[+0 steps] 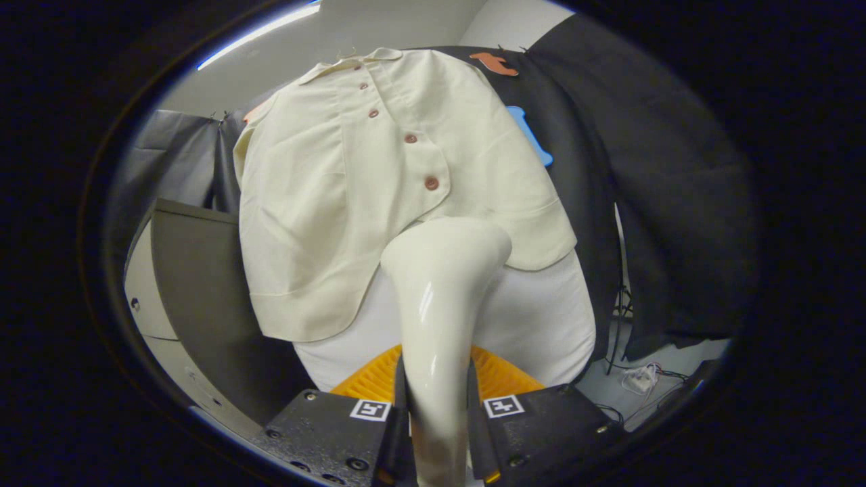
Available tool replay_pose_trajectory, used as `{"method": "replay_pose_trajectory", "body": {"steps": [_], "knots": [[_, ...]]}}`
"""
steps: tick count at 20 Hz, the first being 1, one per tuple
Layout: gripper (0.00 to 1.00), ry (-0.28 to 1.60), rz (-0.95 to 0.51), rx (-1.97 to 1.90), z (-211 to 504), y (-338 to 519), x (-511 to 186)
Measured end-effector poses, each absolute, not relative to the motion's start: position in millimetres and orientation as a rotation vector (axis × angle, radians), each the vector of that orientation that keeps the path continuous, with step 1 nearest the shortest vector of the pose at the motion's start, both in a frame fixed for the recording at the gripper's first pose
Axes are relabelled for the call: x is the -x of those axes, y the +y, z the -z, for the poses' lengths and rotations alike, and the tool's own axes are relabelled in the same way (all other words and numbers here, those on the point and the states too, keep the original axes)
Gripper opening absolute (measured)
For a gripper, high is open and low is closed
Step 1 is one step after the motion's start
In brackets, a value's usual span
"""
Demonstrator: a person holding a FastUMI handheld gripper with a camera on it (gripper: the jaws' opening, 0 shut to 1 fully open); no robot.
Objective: Iron the clothes twice with a garment steamer, once on the left side and once on the right side.
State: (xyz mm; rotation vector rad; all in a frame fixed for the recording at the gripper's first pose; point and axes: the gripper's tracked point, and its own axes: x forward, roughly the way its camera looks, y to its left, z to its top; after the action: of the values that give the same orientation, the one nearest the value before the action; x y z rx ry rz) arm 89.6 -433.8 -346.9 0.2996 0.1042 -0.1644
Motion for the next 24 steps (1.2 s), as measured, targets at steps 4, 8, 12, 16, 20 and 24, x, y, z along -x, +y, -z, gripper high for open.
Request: {"method": "replay_pose_trajectory", "body": {"steps": [4, 8, 12, 16, 20, 24], "knots": [[0.36, 0.111, 0.174, -0.28, 349.8, -393.7, -64.5], [0.36, 0.147, 0.164, -0.235, 349.5, -345.7, -51.0], [0.36, 0.154, 0.152, -0.2, 332.3, -301.6, -39.4], [0.36, 0.15, 0.179, -0.166, 303.6, -275.3, -20.2], [0.36, 0.166, 0.224, -0.179, 278.3, -256.5, 0.9], [0.36, 0.148, 0.281, -0.17, 246.8, -239.7, 27.8]]}}
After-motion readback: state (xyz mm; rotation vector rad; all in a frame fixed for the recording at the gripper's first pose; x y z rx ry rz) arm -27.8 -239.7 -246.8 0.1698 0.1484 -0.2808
